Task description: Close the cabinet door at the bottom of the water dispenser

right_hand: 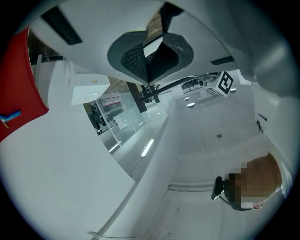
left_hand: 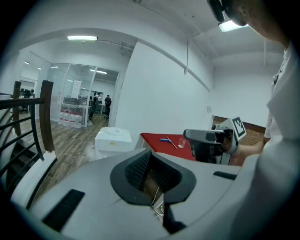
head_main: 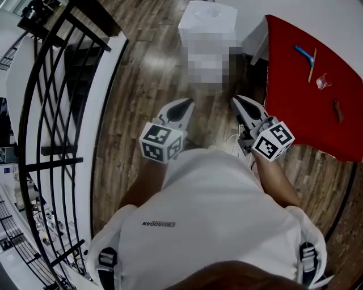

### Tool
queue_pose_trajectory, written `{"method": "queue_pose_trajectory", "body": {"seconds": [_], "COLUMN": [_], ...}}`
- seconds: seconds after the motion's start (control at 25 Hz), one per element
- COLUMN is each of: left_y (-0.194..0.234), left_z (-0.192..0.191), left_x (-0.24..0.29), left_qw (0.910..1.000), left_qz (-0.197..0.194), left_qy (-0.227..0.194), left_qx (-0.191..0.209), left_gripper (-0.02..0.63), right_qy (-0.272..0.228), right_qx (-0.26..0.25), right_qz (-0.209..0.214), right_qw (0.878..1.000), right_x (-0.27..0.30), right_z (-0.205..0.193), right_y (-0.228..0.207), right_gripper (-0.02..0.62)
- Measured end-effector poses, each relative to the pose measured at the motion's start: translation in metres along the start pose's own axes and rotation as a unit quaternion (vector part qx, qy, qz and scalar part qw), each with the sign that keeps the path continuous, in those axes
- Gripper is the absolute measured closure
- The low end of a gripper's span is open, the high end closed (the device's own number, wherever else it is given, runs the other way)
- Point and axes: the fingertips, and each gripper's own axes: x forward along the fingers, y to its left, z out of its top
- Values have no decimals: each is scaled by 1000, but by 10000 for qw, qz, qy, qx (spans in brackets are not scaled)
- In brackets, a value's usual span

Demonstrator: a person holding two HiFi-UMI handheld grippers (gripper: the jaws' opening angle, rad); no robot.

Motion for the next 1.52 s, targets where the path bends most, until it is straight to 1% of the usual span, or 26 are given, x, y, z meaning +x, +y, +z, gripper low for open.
{"method": "queue_pose_trajectory", "body": {"seconds": [0.08, 0.12, 0.24, 0.32, 0.4, 0.52, 0.6, 0.68, 0.8, 0.92, 1.0, 1.08, 1.16, 1.2, 1.36, 1.52], "left_y": [0, 0, 3, 9, 16, 23, 29, 35, 42, 47, 49, 52, 59, 61, 66, 67], "left_z": [-2, -1, 3, 7, 11, 10, 2, -5, -8, -7, -5, -6, -11, -12, -11, -6], "left_x": [-6, -7, -6, -5, -6, -14, -18, -22, -26, -31, -34, -35, -38, -39, -42, -45], "left_qw": [10000, 9999, 9983, 9970, 9978, 9994, 9989, 9979, 9972, 9970, 9970, 9964, 9960, 9962, 9969, 9970], "left_qz": [9, -28, -256, -345, -336, -311, -306, -323, -456, -576, -693, -811, -814, -793, -746, -752], "left_qy": [14, 7, -33, -38, -19, 87, 253, 380, 387, 347, 275, 226, 255, 276, 248, 198], "left_qx": [-32, -108, -523, -691, -578, -92, 246, 417, 442, 392, 216, -58, -251, -252, -7, 66], "left_gripper": [610, 611, 611, 611, 611, 611, 611, 611, 611, 609, 611, 610, 611, 611, 611, 610], "right_qy": [66, 76, 121, 167, 226, 315, 350, 362, 379, 445, 509, 557, 554, 550, 575, 558], "right_qx": [-70, -77, -128, -162, -199, -261, -313, -335, -357, -264, -207, -222, -222, -218, -254, -313], "right_qz": [-77, -131, -325, -487, -690, -904, -989, -1058, -1163, -1267, -1321, -1362, -1394, -1404, -1428, -1428], "right_qw": [9999, 9999, 9993, 9985, 9972, 9951, 9940, 9932, 9918, 9906, 9897, 9889, 9884, 9883, 9878, 9877], "right_x": [-3, -5, -7, -6, -3, 6, 15, 23, 31, 36, 39, 41, 44, 45, 47, 49], "right_z": [-6, -7, -11, -15, -20, -29, -34, -39, -48, -59, -65, -69, -69, -69, -69, -65], "right_y": [2, 3, 3, 3, 2, 6, 11, 17, 26, 31, 33, 35, 37, 38, 42, 48], "right_gripper": [572, 572, 572, 572, 572, 572, 572, 572, 574, 574, 574, 574, 574, 574, 574, 574]}}
